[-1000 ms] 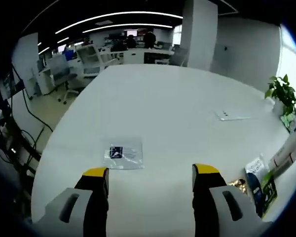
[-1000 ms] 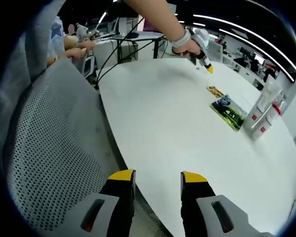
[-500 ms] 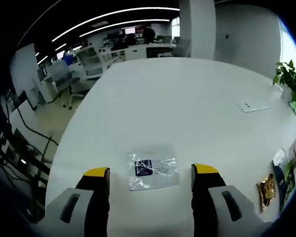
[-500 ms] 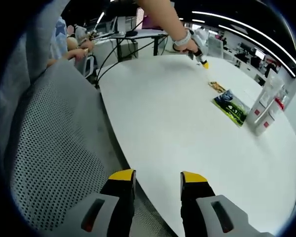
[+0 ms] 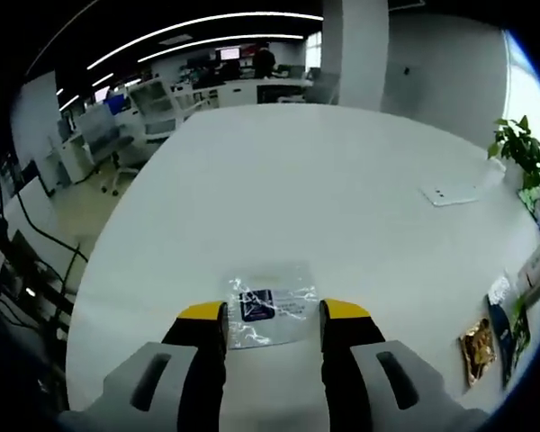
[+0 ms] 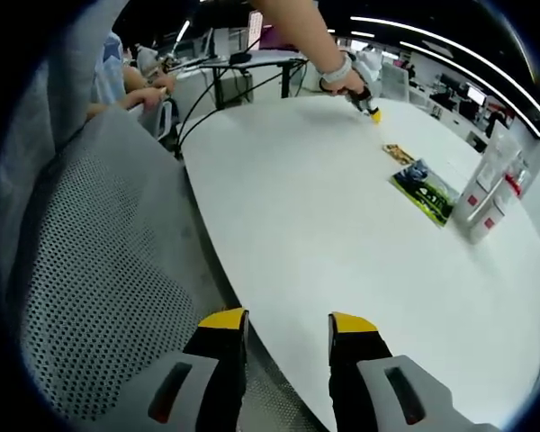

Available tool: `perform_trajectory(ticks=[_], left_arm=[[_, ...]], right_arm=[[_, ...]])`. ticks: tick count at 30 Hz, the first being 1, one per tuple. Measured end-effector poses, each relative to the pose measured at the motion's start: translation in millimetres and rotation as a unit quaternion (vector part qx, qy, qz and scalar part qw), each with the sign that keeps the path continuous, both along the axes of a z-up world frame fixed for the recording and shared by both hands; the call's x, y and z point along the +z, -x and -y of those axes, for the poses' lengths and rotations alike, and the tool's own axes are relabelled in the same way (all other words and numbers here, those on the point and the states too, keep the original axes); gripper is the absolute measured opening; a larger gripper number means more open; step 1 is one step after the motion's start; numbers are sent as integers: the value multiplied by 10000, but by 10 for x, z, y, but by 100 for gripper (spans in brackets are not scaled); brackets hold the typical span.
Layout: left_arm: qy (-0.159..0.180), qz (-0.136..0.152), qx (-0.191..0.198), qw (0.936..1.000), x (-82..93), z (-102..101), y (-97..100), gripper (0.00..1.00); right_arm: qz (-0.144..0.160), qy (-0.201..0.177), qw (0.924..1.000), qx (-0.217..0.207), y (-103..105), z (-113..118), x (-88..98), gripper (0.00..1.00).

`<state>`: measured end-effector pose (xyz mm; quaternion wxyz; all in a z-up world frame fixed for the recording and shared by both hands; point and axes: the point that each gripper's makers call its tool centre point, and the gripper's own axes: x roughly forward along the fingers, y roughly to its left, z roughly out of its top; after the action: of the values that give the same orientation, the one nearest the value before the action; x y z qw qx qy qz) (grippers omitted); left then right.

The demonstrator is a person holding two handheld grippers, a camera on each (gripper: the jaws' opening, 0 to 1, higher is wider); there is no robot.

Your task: Arrange the skincare products in the storage area until every visible bottle or jar stands upright without overlapping.

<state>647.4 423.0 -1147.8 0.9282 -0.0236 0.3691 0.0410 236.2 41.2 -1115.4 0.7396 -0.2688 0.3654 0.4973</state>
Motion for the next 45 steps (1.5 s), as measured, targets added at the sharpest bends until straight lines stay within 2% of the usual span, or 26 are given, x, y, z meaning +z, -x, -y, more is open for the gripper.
perform_trajectory(ticks=[4,10,13,15,16,18,20,21,24,25,26,28,32,35,38,40,41,43,45], left_arm=[[90,9,11,10000,20,46,52,36],[80,166,-97,9998,197,155,151,36],[159,328,-114,9993,324,223,258,36],[482,589,69,9971,435,305,366,36],[611,673,138,9958,483,343,450,36],[575,706,97,9958,556,416,639,36],[680,786,124,9945,639,524,909,36],[703,812,139,9941,657,544,958,36],[841,933,172,9919,779,697,1343,36],[853,946,158,9917,798,726,1403,36],[829,1010,104,9914,861,807,1589,36],[865,1056,55,9906,909,879,1761,36],[860,1135,-57,9898,1029,1055,2175,36],[972,1241,-179,9873,1125,1258,2481,36],[1053,1198,-378,9865,1138,1463,2705,36],[1032,1168,-440,9868,1098,1525,2820,36],[1090,1158,-511,9859,1088,1632,2936,36],[1126,1154,-593,9851,1091,1763,3048,36],[1154,1080,-876,9835,1078,1985,3190,36]], right_arm=[[10,-14,10000,-5,-2,-2,4,34],[25,-42,10000,-4,-3,-8,13,34],[46,-51,10000,15,0,-13,20,34],[80,-78,9999,19,-3,-22,34,34],[95,-80,9999,22,-5,-24,40,34],[135,-89,9999,28,-11,-26,51,34],[162,-109,9998,32,-14,-30,60,34],[193,-106,9997,40,-17,-29,66,34],[262,-124,9996,68,-20,-38,86,34],[278,-124,9995,72,-21,-39,89,33],[321,-128,9994,81,-26,-40,100,33],[358,-153,9992,56,-43,-36,119,34],[416,-267,9986,-182,-125,2,171,34],[555,-217,9981,-157,-132,5,178,34],[647,-209,9976,-133,-142,7,194,35],[676,-220,9973,-179,-166,18,205,35],[668,-251,9972,-216,-174,22,215,35],[702,-285,9968,-272,-195,36,235,35],[733,-299,9964,-316,-206,44,249,36]])
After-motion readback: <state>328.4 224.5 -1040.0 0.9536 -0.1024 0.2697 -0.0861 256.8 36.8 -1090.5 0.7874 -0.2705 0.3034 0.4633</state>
